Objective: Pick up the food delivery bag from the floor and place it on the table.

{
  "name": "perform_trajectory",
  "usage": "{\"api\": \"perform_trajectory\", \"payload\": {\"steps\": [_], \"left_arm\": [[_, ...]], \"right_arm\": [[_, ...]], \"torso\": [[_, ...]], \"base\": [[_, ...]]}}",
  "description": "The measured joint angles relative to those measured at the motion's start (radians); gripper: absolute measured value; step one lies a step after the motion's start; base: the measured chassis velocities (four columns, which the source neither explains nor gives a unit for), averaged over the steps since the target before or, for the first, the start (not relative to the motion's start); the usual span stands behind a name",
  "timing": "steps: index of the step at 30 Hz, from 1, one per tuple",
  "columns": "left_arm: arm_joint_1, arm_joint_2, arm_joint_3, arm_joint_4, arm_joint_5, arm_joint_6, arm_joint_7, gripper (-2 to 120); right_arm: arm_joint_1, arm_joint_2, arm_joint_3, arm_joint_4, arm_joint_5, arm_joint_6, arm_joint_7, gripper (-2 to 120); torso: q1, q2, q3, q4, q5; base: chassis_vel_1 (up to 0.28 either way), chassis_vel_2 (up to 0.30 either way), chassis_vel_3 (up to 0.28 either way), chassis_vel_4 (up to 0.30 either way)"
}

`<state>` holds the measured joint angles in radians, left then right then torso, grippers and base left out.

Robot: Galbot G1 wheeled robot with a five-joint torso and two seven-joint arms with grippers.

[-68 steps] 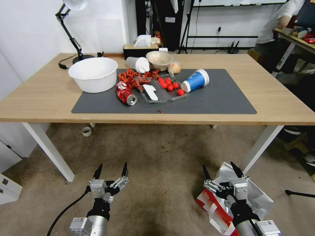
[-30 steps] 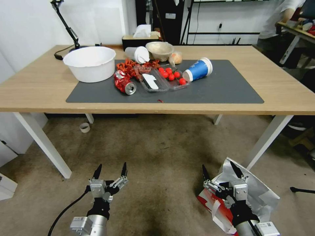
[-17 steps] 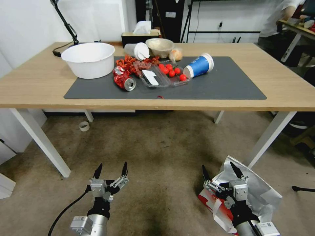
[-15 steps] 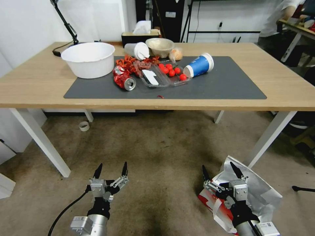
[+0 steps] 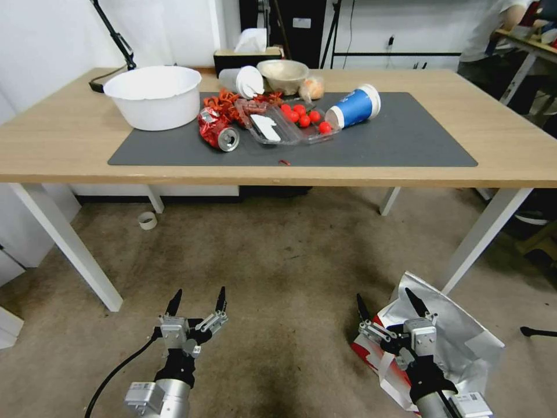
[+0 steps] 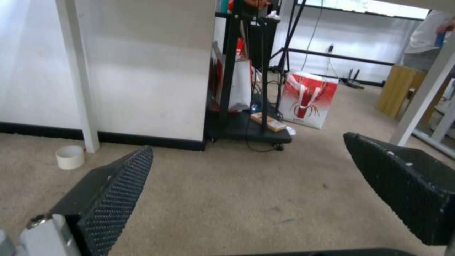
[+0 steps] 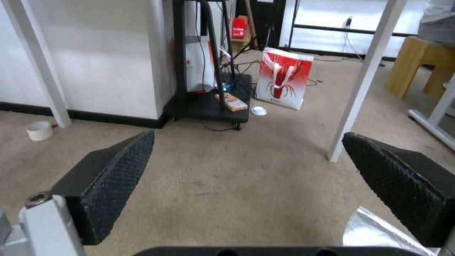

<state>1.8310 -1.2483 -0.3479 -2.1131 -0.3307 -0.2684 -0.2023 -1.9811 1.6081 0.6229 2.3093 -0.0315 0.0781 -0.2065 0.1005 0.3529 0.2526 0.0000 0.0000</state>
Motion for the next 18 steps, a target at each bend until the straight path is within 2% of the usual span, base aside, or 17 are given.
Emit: {"api": "perform_trajectory", "payload": {"steps": [18], "left_arm": [[-0.001,0.0,-0.002,0.003,-0.003,0.001,-0.004,100]], "right_arm": [[0.005,0.0,-0.001,-0.004,-0.002,-0.004,0.0,100]], "torso": [[-0.02,-0.07,-0.049,0.0,0.0]], "base": [[0.0,0.0,0.0,0.0]]}}
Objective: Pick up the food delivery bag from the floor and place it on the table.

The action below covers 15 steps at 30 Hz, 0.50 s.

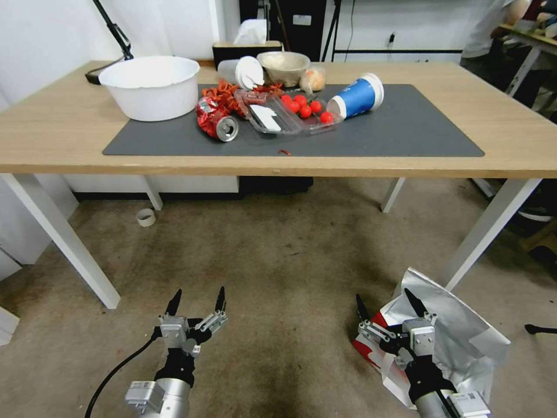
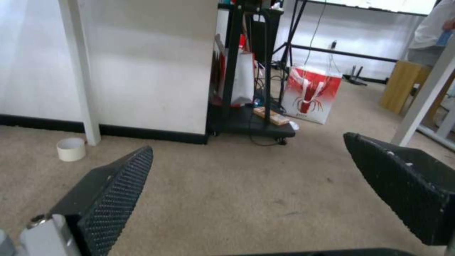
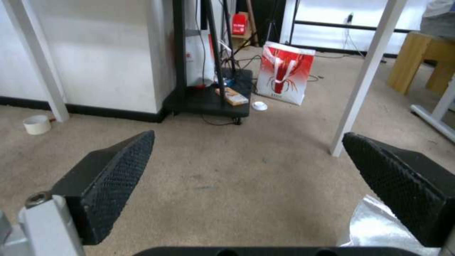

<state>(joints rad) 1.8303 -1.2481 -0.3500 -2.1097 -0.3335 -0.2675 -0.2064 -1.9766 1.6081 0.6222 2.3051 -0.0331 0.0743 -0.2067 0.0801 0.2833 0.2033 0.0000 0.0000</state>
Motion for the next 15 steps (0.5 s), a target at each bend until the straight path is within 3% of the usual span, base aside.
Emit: {"api": "perform_trajectory", "payload": {"steps": [15], "left_arm": [[0.001,-0.001,-0.002,0.0,0.001,-0.002,-0.004,100]], "right_arm": [[-0.001,0.0,0.001,-0.001,0.0,0.0,-0.003,100]], "torso": [[-0.017,-0.062,-0.045,0.0,0.0]], "base": [[0.0,0.0,0.0,0.0]]}}
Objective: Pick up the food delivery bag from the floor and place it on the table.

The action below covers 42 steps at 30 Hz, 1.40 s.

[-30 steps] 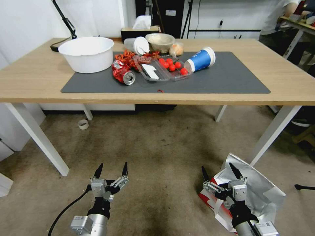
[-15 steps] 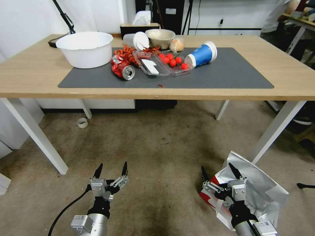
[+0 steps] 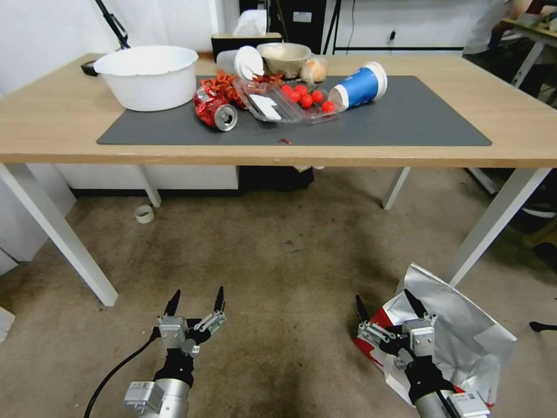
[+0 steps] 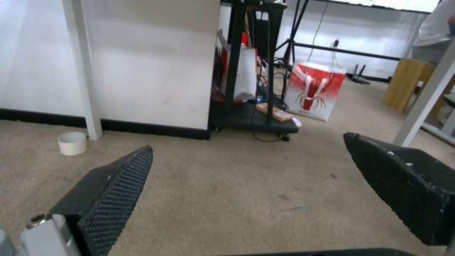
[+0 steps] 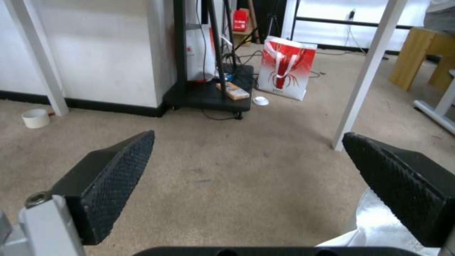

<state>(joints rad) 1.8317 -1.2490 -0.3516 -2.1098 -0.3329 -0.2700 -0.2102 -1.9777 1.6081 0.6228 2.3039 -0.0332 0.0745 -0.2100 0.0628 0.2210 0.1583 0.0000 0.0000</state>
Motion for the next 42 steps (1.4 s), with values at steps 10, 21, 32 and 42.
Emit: {"api": "perform_trajectory", "payload": {"steps": [10,21,32,42], "left_arm": [[0.0,0.0,0.0,0.0,0.0,0.0,-0.003,100],[0.001,-0.002,0.0,0.0,0.001,-0.002,-0.004,100],[0.004,-0.002,0.001,0.0,0.002,-0.005,-0.006,100],[0.003,-0.003,0.001,0.0,0.004,-0.005,-0.006,100]], "right_arm": [[-0.001,0.0,0.001,0.0,0.0,0.002,-0.001,100],[-0.002,0.0,0.004,0.001,0.001,0.003,-0.003,100],[-0.004,0.0,0.006,-0.001,0.003,0.007,-0.004,100],[-0.004,0.0,0.01,0.002,0.004,0.007,-0.004,100]], "torso": [[-0.007,-0.032,-0.025,0.0,0.0],[-0.016,-0.083,-0.067,0.0,0.0001],[-0.023,-0.123,-0.1,0.0,0.0],[-0.025,-0.161,-0.136,0.0,0.0]], "base": [[0.0,0.0,0.0,0.0],[0.0,0.0,0.0,0.0],[0.0,0.0,0.0,0.0],[0.0,0.0,0.0,0.0]]}}
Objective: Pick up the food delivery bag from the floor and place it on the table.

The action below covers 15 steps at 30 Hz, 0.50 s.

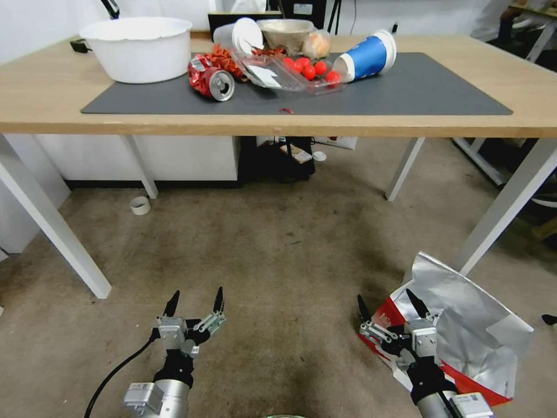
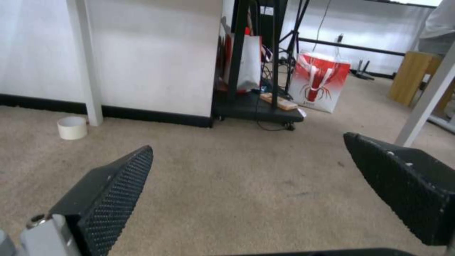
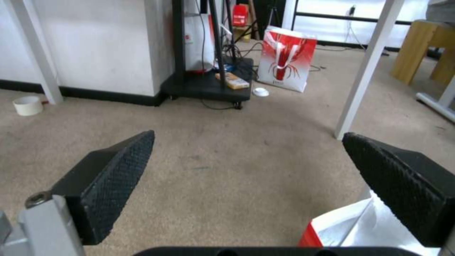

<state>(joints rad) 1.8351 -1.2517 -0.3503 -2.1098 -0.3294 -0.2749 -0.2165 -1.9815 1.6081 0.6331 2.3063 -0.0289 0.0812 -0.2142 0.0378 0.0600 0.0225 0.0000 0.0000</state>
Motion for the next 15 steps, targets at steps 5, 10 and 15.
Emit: {"api": "perform_trajectory", "payload": {"steps": [5,10,15], "left_arm": [[-0.002,0.0,0.001,0.001,0.0,0.0,0.0,100],[-0.003,0.001,0.002,0.002,-0.001,0.0,0.0,100],[-0.005,0.002,0.001,0.004,-0.004,0.0,0.0,100]], "right_arm": [[-0.001,0.0,0.0,-0.003,0.0,0.0,0.0,100],[0.001,0.0,0.002,-0.006,0.0,0.0,0.0,100],[0.003,0.0,0.001,-0.008,-0.001,-0.001,0.0,100]], "torso": [[-0.001,-0.021,-0.02,0.0,0.0],[-0.004,-0.034,-0.022,0.0,0.0],[-0.006,-0.038,-0.022,0.0,0.0]], "base": [[0.0,0.0,0.0,0.0],[0.0,0.0,0.0,0.0],[0.0,0.0,0.0,0.0]]}}
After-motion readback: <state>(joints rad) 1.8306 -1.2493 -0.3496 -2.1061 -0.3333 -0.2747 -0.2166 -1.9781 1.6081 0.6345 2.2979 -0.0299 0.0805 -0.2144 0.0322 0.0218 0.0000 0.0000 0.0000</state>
